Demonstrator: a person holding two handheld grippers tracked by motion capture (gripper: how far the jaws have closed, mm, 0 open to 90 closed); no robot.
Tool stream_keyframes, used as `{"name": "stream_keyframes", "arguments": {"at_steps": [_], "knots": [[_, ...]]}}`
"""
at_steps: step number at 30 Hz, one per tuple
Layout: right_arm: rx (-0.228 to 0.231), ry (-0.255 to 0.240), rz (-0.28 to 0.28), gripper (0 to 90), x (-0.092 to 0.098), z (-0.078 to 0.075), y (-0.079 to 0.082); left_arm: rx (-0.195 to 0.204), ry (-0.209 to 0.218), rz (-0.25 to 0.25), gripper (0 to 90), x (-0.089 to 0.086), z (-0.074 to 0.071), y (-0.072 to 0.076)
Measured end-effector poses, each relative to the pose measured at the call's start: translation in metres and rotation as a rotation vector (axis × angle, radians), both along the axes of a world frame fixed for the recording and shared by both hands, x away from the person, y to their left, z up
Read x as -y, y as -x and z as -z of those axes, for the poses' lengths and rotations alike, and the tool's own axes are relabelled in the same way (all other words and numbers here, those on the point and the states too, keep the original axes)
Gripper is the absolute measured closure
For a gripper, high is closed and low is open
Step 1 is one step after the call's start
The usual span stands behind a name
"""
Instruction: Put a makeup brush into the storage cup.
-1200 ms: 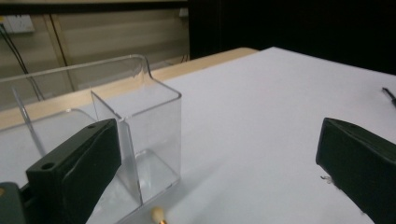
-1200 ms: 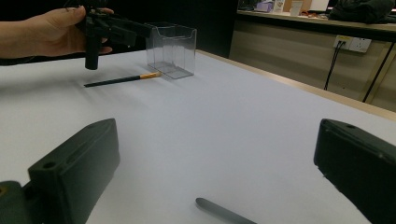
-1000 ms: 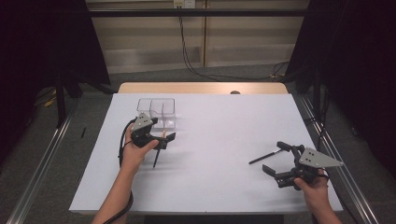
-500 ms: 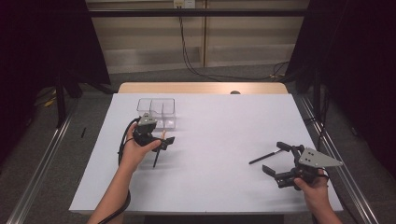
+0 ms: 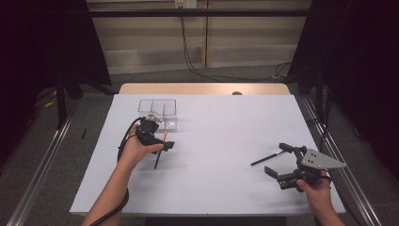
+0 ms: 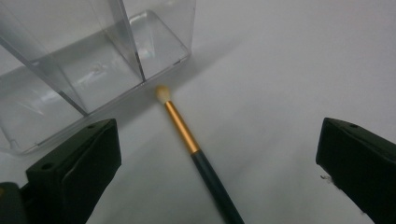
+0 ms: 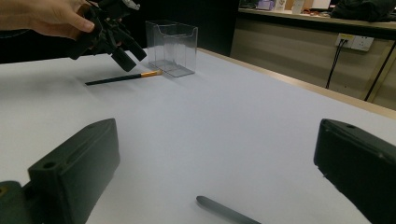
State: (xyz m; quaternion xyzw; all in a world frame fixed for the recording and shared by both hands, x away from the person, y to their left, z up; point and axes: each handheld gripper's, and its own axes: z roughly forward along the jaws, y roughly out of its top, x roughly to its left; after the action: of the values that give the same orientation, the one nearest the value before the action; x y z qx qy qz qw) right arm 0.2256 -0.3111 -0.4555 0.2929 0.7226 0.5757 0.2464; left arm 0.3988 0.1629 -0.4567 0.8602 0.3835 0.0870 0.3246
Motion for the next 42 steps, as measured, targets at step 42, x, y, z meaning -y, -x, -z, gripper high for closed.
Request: {"name": "stream_keyframes", "arguments": {"at_steps": [42], "knots": [[-0.002,0.000,0.011,0.0,0.003,-0.001,0.001,-0.225,-0.237,-0.071,27.5,0.013,-0.007,-0.008]]}}
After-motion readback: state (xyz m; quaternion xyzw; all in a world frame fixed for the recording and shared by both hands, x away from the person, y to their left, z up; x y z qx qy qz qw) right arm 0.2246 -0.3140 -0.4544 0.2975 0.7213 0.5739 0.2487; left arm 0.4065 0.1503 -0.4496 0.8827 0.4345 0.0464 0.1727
